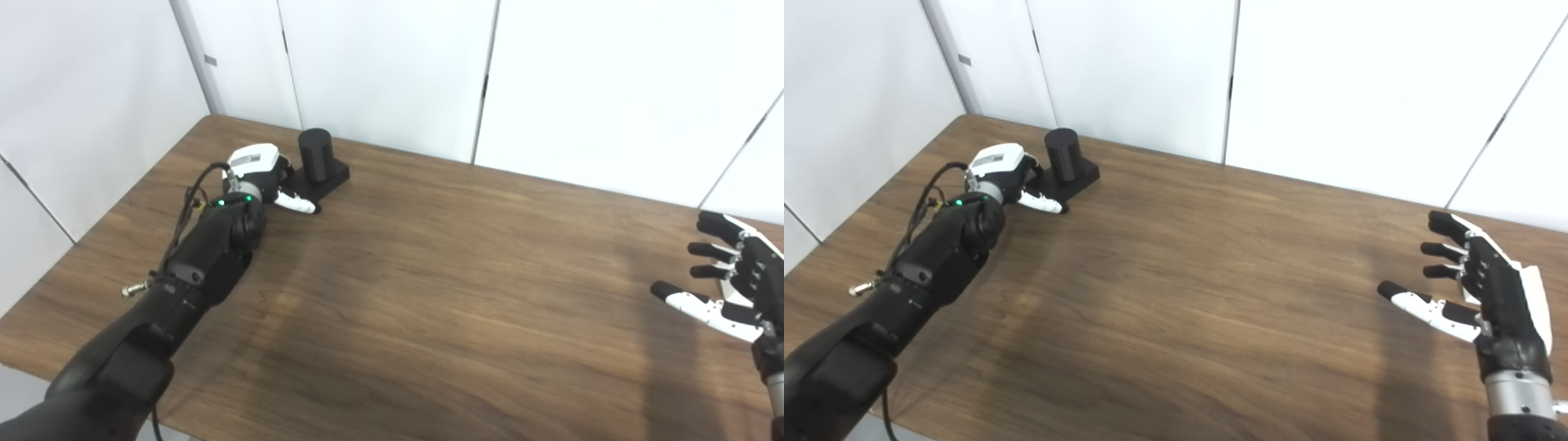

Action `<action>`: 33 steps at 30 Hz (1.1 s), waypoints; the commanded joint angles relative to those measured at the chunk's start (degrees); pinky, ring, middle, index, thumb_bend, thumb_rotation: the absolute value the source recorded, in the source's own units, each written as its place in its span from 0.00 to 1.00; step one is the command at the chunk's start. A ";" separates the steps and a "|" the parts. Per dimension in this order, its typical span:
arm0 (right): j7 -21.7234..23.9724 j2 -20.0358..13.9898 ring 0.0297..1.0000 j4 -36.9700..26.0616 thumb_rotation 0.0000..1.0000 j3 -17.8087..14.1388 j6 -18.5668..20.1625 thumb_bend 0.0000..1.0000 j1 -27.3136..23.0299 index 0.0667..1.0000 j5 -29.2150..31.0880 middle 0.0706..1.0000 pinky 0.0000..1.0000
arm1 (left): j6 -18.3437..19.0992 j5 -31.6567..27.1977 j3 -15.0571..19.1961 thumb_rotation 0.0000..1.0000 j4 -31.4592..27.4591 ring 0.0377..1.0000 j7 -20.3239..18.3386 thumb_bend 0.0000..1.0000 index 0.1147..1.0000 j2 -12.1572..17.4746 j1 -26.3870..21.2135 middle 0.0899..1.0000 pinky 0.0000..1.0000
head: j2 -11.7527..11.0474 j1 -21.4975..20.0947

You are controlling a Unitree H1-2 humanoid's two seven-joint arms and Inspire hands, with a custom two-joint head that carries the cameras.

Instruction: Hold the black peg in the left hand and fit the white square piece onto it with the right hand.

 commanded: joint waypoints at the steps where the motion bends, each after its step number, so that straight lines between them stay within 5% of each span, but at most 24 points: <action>1: -0.80 -0.20 0.72 -1.79 0.00 -0.58 -1.92 0.62 -1.37 0.78 0.18 0.80 0.61 | -0.12 0.32 0.21 0.34 -0.19 0.96 -0.21 0.74 0.64 3.02 -3.50 0.91 0.85 | 0.09 0.07; 14: -0.74 -0.36 0.72 -2.74 0.00 -0.88 -0.49 0.63 -1.32 0.77 -0.46 0.79 0.62 | -2.77 -0.11 -2.15 0.35 1.75 0.95 -2.45 0.77 0.63 4.28 -4.92 0.91 0.82 | 0.43 -0.20; 21: -0.33 -0.32 0.74 -3.76 0.00 -1.09 0.94 0.61 -1.27 0.78 -0.14 0.81 0.63 | -3.87 -0.51 -2.03 0.23 2.10 0.93 -0.51 0.78 0.56 3.92 -4.13 0.88 0.81 | 0.64 -0.23; 23: -0.31 -0.40 0.74 -3.75 0.00 -1.12 0.87 0.61 -1.32 0.78 -0.06 0.81 0.63 | -4.42 -0.82 -1.91 0.11 2.14 0.92 0.22 0.58 0.45 3.77 -3.83 0.87 0.81 | 0.68 -0.17; 24: -0.32 -0.45 0.73 -3.62 0.00 -1.15 0.63 0.60 -1.36 0.78 0.06 0.81 0.62 | -4.51 -0.91 -1.90 0.09 2.07 0.92 0.52 0.55 0.44 3.66 -3.71 0.87 0.80 | 0.69 -0.18; 33: -0.56 -0.49 0.74 -3.47 0.00 -1.00 0.70 0.60 -1.51 0.78 -0.55 0.81 0.63 | -6.70 -2.45 -1.37 0.06 2.11 0.91 2.71 0.52 0.42 2.85 -2.69 0.86 0.80 | 0.67 -0.60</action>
